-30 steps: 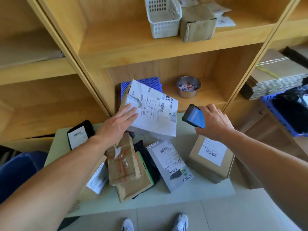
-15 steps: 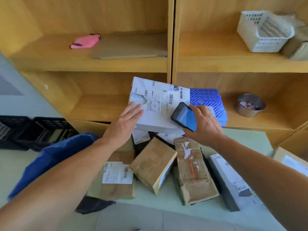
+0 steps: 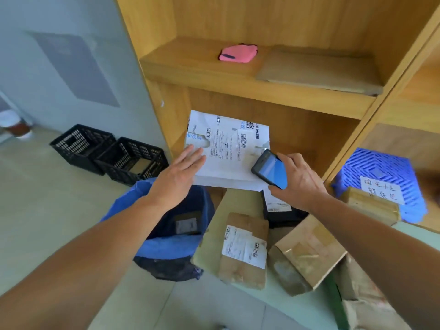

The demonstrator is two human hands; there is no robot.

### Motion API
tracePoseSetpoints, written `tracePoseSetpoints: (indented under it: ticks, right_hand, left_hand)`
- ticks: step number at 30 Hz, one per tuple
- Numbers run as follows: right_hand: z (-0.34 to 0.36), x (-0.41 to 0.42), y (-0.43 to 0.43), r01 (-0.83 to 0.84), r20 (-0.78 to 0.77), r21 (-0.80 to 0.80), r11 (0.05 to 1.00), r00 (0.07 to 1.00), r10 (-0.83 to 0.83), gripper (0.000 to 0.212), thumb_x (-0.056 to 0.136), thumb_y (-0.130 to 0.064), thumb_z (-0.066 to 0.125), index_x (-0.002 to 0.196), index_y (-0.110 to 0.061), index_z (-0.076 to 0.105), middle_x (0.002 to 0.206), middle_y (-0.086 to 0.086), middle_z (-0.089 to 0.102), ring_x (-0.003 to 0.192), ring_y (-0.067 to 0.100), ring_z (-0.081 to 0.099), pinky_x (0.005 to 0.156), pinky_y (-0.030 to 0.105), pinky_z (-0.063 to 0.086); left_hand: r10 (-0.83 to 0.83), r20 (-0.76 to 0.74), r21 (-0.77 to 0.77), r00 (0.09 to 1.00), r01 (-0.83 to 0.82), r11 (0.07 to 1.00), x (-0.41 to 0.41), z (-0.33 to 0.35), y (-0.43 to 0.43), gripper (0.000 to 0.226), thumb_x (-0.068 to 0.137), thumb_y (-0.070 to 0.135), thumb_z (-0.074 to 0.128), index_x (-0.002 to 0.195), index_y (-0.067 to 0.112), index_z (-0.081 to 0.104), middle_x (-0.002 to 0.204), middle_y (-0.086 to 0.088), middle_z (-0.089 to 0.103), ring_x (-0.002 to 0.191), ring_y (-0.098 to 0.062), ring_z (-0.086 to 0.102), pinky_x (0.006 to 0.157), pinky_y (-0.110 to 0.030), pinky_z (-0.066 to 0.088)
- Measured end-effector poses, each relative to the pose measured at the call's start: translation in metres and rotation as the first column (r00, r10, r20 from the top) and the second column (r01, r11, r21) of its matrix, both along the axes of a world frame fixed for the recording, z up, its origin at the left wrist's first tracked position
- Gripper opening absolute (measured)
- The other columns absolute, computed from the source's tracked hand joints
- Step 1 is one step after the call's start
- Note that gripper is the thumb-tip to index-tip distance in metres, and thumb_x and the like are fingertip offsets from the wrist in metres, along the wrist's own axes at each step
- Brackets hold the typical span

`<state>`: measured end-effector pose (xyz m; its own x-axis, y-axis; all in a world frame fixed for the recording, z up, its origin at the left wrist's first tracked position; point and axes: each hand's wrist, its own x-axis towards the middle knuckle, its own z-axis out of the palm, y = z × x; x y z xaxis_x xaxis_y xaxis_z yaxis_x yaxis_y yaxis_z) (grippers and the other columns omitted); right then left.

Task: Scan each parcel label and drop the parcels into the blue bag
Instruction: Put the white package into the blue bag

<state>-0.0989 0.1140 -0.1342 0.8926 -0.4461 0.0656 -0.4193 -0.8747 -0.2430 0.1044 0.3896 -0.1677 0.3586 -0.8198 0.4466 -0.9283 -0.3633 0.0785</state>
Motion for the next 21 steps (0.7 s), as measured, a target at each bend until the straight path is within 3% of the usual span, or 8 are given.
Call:
tracePoseSetpoints:
  ticks: [3, 6, 9, 12, 14, 21]
  right_hand:
    - [-0.004, 0.03, 0.025, -0.048, -0.023, 0.008, 0.999, 0.999, 0.049, 0.091, 0.077, -0.055, 0.072, 0.151, -0.022, 0.03, 0.137, 0.001, 0.039, 0.118, 0.025, 0.05, 0.091, 0.04, 0.051]
    - [-0.01, 0.051, 0.05, -0.09, -0.028, 0.011, 0.996, 0.996, 0.09, 0.087, 0.076, -0.052, 0.072, 0.148, -0.022, 0.034, 0.133, 0.002, 0.041, 0.114, 0.025, 0.051, 0.086, 0.038, 0.052]
    - [-0.016, 0.066, 0.071, -0.123, -0.032, 0.012, 0.992, 0.992, 0.123, 0.087, 0.076, -0.051, 0.074, 0.147, -0.021, 0.034, 0.131, 0.001, 0.041, 0.113, 0.024, 0.051, 0.084, 0.037, 0.05]
    - [-0.019, 0.074, 0.084, -0.165, -0.059, 0.003, 0.986, 0.984, 0.165, 0.089, 0.077, -0.052, 0.073, 0.15, -0.02, 0.032, 0.133, 0.001, 0.04, 0.117, 0.026, 0.051, 0.089, 0.039, 0.049]
    - [-0.02, 0.079, 0.089, -0.178, -0.069, -0.006, 0.984, 0.982, 0.177, 0.089, 0.078, -0.052, 0.072, 0.151, -0.02, 0.031, 0.133, 0.001, 0.04, 0.117, 0.026, 0.051, 0.09, 0.039, 0.049]
    - [-0.019, 0.078, 0.096, -0.144, -0.053, 0.005, 0.99, 0.988, 0.144, 0.09, 0.078, -0.053, 0.073, 0.151, -0.021, 0.032, 0.135, 0.002, 0.04, 0.118, 0.026, 0.051, 0.089, 0.041, 0.049]
  left_hand:
    - [0.096, 0.007, 0.013, 0.995, -0.096, 0.995, 0.008, -0.013, 0.04, 0.071, 0.078, -0.005, 0.08, 0.143, -0.001, 0.052, 0.153, -0.012, 0.047, 0.148, -0.029, 0.029, 0.125, -0.027, 0.007]
    - [0.149, 0.046, 0.065, 0.988, -0.151, 0.986, 0.022, -0.027, 0.074, 0.073, 0.078, -0.001, 0.081, 0.144, 0.001, 0.051, 0.155, -0.01, 0.046, 0.15, -0.028, 0.027, 0.125, -0.026, 0.006]
    - [0.244, 0.122, 0.205, 0.962, -0.265, 0.942, 0.036, -0.036, 0.099, 0.083, 0.078, 0.015, 0.085, 0.15, 0.01, 0.045, 0.158, -0.01, 0.042, 0.15, -0.031, 0.028, 0.124, -0.043, 0.02]
    - [0.396, 0.112, 0.353, 0.911, -0.409, 0.842, 0.036, -0.038, 0.114, 0.094, 0.082, 0.039, 0.08, 0.159, 0.027, 0.028, 0.168, -0.006, 0.022, 0.155, -0.031, 0.014, 0.119, -0.061, 0.023]
    - [0.404, 0.117, 0.357, 0.907, -0.418, 0.835, 0.035, -0.04, 0.121, 0.092, 0.082, 0.044, 0.078, 0.158, 0.029, 0.028, 0.169, -0.005, 0.017, 0.155, -0.031, 0.011, 0.118, -0.064, 0.021]
    - [0.376, 0.067, 0.28, 0.924, -0.379, 0.882, 0.022, -0.039, 0.122, 0.082, 0.085, 0.052, 0.071, 0.154, 0.026, 0.037, 0.161, -0.007, 0.036, 0.151, -0.031, 0.027, 0.117, -0.059, 0.03]
